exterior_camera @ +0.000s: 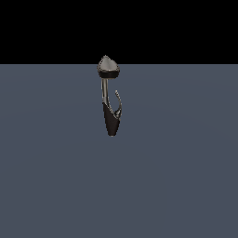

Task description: Turn on the faucet by rotating a designated handle.

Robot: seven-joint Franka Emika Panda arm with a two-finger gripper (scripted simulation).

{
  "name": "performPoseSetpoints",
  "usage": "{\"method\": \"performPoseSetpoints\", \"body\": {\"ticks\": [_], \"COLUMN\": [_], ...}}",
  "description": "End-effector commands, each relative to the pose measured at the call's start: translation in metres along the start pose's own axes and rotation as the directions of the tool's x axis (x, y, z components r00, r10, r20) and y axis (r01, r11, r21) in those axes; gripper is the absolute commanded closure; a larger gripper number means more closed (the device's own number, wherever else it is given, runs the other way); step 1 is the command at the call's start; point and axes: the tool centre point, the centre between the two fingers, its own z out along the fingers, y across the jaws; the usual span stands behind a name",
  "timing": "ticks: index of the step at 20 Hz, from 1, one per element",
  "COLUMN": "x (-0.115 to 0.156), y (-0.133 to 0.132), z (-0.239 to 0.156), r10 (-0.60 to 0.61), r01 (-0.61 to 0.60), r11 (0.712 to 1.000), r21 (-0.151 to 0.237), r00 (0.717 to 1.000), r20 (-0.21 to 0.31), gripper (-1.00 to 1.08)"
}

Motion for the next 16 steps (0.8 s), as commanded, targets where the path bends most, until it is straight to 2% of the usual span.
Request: {"method": "performPoseSetpoints", "body": {"ticks": [1,9,16], "x": [0.007,0.047,0.096], "y": [-0.002,-0.012,-0.021], "z": [0.001,0.009,0.025], "r10": [0.021,0.131,0.264], "r01": [-0.021,-0.137,-0.287], "r11": [1.0,0.986,0.941], "r21": [0.017,0.098,0.178], "r00": [1.0,0.99,0.954], "r20": [0.008,0.06,0.141], "gripper": [1.08,1.08,1.08]}}
